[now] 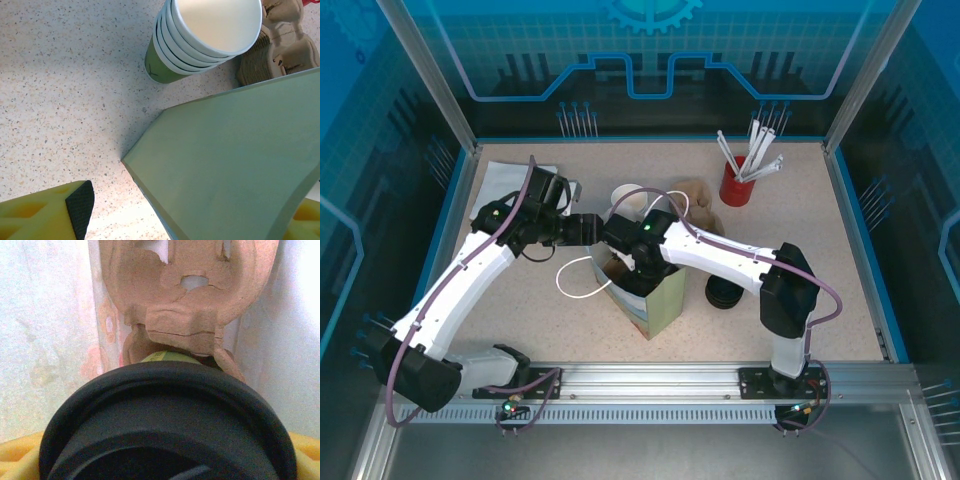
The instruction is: Pack the takeout coffee
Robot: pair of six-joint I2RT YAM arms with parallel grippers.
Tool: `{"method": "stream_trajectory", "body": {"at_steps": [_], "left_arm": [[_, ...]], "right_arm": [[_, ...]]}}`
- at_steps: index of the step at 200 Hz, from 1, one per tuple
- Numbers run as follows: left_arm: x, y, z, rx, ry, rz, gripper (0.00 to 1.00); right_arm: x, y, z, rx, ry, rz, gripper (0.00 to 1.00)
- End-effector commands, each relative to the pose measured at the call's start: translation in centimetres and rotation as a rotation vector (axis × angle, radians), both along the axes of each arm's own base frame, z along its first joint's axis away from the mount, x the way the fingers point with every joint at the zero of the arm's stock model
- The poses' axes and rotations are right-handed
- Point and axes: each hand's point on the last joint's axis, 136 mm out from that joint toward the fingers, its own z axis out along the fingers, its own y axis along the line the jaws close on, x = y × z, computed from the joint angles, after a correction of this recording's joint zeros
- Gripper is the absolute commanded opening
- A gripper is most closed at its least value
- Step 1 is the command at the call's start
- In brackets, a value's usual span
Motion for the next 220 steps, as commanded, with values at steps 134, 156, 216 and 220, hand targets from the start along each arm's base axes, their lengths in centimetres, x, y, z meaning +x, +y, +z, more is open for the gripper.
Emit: {"method": "stream_trajectory", "body": {"at_steps": [134,156,216,220], "left_arm": [[0.3,0.4,0.8,0.018,-0.018,0.002,0.76],[0.3,0.4,0.8,0.017,-0.019,0.002,0.76],[0.3,0.4,1.2,0.014,-0.022,0.001,0.76],[0.3,0.4,1.1,0.013,-0.02,0.003,0.76]], "right_arm": [[0.2,-1.6,-2.1,-0.083,0.016,0.001,0.83],[0.3,-1.7,-2.3,-0.089,0.016,0.001,0.83],[0.5,-2.6,-2.5,-0.137,0.003,-0.007,0.83],[0.5,-2.7,-2.5,-0.141,0.002,-0.006,0.84]]}}
